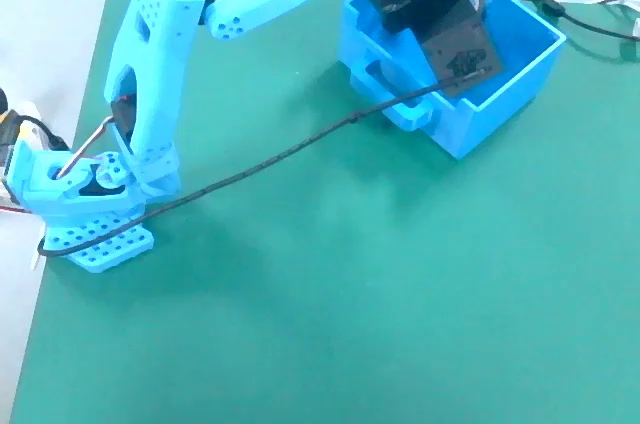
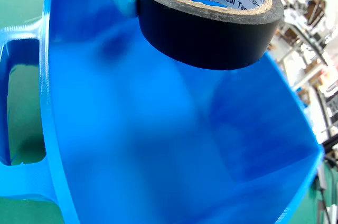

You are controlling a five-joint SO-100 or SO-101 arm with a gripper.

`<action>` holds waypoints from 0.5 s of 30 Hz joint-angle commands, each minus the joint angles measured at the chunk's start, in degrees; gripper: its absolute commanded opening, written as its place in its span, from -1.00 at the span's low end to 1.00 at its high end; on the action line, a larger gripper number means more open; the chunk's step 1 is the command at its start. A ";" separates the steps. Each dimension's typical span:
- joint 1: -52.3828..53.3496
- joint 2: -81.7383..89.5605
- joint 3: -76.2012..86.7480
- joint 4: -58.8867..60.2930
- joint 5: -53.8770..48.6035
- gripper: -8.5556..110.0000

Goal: Put the tape in the box

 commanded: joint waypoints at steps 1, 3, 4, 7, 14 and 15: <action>-0.44 1.23 -5.27 -0.62 -0.70 -0.86; -0.35 1.14 -5.27 -0.62 -0.79 -0.86; -0.35 1.14 -5.27 -0.62 -0.88 -0.86; -0.26 1.14 -5.27 -0.62 -0.88 -0.86; -0.35 1.14 -5.27 -0.70 -0.79 -0.76; -0.26 1.14 -5.27 -0.70 -0.70 -0.62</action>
